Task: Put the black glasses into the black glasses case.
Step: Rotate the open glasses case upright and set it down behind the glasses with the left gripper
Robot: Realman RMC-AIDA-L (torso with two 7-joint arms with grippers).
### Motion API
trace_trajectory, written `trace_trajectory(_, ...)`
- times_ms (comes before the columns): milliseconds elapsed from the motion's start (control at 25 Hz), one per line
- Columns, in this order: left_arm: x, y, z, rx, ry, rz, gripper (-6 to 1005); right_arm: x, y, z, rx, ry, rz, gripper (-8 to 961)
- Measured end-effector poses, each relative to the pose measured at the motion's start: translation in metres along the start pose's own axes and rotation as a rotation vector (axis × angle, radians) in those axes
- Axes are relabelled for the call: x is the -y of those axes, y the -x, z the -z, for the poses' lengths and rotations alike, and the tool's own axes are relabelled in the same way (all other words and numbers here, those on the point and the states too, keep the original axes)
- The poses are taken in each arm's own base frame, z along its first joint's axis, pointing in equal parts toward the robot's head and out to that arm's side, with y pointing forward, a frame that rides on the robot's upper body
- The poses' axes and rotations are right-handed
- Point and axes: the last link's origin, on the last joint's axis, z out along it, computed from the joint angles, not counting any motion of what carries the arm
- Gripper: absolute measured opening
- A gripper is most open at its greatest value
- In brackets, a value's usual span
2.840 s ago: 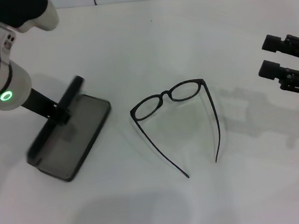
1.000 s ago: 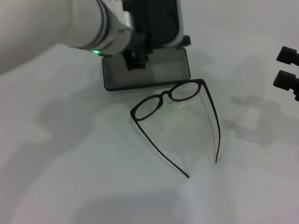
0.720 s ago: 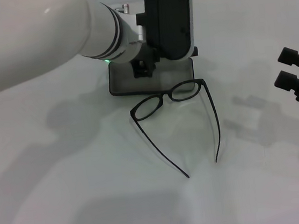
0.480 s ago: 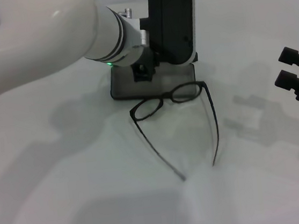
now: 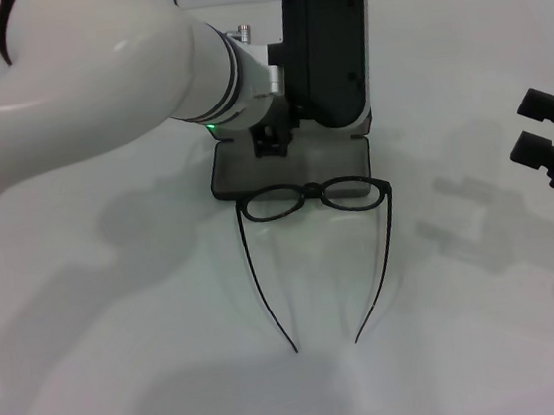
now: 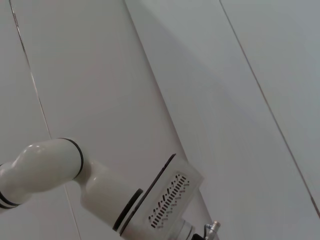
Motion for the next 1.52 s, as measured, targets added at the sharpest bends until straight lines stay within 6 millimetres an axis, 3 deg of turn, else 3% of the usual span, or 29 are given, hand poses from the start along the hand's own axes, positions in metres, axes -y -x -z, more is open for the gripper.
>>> trace_trajectory(1520, -0.001, 0.0, 0.003, 0.002, 0.011, 0.098, 219, -0.013, -0.002, 0.008, 0.031, 0.042, -0.02, 709)
